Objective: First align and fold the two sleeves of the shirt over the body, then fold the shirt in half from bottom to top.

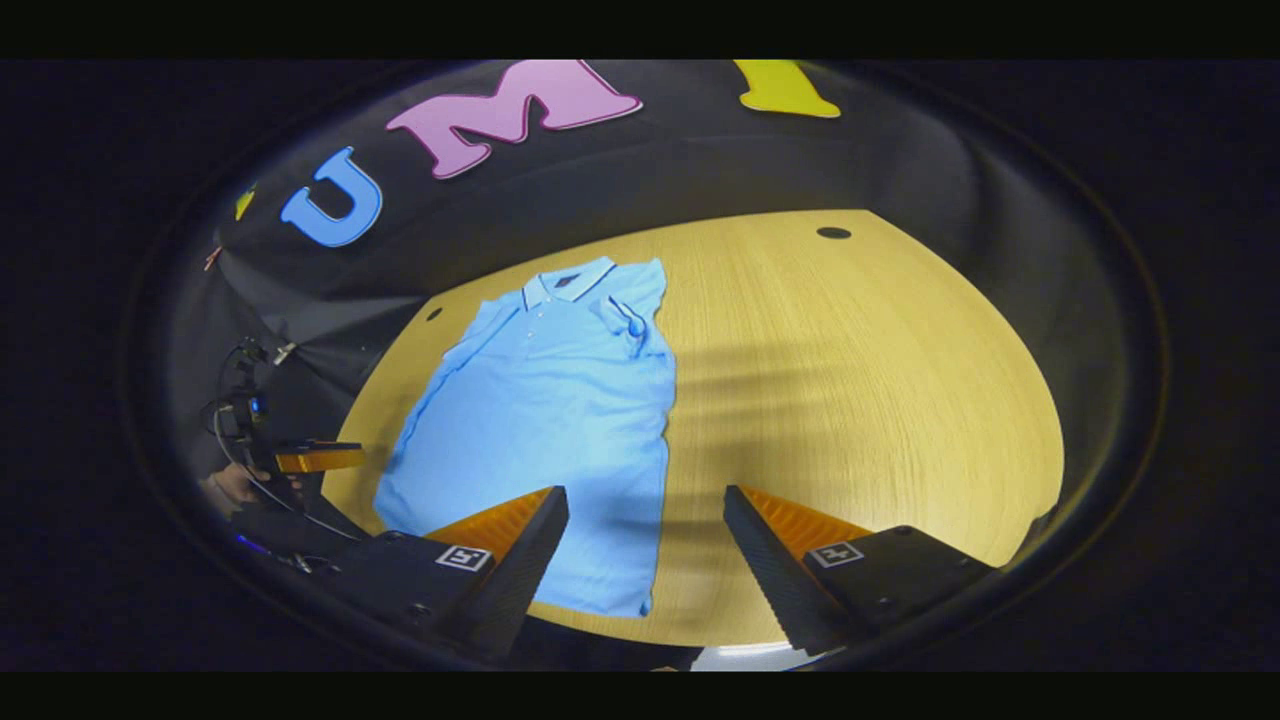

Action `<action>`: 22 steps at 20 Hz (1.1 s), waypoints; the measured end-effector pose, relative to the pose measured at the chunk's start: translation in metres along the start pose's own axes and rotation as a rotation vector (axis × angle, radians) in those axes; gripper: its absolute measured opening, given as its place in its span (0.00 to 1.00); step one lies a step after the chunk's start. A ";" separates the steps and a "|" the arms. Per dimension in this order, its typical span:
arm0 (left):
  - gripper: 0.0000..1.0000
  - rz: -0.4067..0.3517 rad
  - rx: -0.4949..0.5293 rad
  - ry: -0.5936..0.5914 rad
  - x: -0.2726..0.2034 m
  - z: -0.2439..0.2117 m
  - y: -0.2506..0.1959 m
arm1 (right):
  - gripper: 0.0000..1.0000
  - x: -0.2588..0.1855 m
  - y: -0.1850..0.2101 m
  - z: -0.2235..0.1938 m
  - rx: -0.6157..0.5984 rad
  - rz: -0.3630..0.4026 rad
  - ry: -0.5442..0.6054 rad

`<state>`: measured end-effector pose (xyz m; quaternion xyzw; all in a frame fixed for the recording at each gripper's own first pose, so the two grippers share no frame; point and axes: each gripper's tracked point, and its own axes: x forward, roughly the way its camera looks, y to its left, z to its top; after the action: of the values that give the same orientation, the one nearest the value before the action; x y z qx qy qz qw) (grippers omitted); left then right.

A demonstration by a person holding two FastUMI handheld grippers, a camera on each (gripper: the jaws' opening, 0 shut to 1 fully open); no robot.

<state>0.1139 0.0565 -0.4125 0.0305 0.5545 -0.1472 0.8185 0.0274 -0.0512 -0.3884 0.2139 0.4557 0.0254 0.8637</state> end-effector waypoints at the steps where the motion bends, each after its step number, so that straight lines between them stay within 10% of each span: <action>1: 0.94 -0.001 -0.005 0.014 -0.002 -0.009 0.000 | 0.98 -0.001 0.001 -0.011 0.010 0.005 0.018; 22: 0.90 -0.080 -0.079 0.226 0.001 -0.093 -0.025 | 0.95 0.004 0.037 -0.111 0.303 0.161 0.351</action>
<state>0.0236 0.0525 -0.4466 -0.0074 0.6492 -0.1534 0.7449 -0.0533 0.0217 -0.4320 0.3690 0.5787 0.0622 0.7246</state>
